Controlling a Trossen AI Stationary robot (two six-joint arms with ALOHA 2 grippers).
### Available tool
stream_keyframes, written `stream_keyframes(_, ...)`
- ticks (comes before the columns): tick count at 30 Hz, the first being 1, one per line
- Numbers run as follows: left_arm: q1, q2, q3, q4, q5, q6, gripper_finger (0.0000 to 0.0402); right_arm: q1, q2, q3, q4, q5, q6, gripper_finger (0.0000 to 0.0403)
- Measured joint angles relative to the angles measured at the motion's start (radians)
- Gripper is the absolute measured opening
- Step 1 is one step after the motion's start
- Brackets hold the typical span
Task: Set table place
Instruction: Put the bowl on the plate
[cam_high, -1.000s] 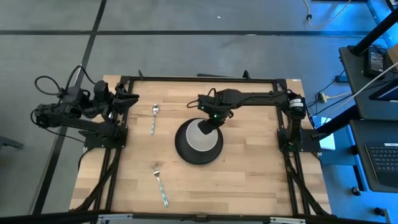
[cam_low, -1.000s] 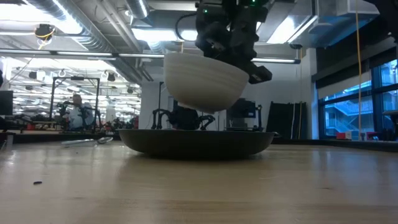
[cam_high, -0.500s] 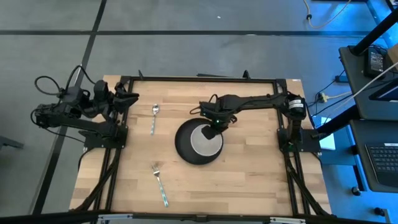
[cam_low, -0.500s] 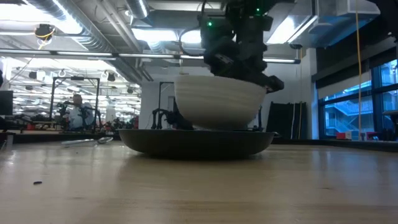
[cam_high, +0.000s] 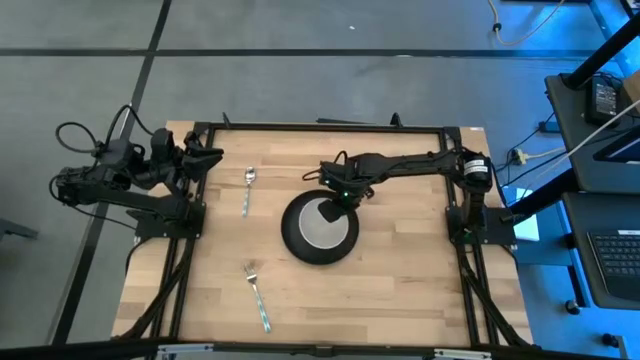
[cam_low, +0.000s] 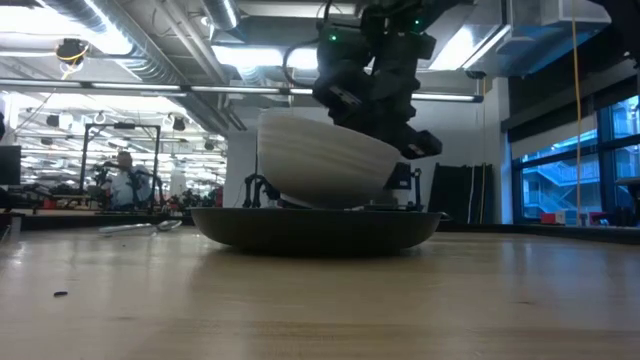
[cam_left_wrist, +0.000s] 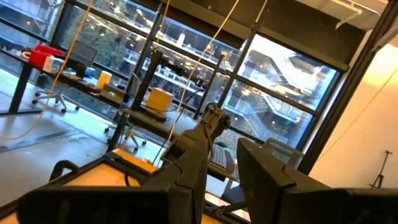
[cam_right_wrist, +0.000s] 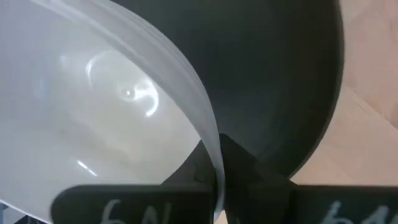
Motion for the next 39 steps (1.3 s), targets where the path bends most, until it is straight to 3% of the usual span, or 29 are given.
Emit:
stream_keyframes(29,0.000,0.000,0.000,-0.003,0.000,0.000,0.0082,-0.026,0.071,0.000,-0.019,-0.052,-0.033,0.0009)
stream_keyframes(39,0.000,0.000,0.000,-0.003,0.000,0.000,0.0082,-0.037,0.071,0.000,0.041,-0.051,-0.036,0.0052)
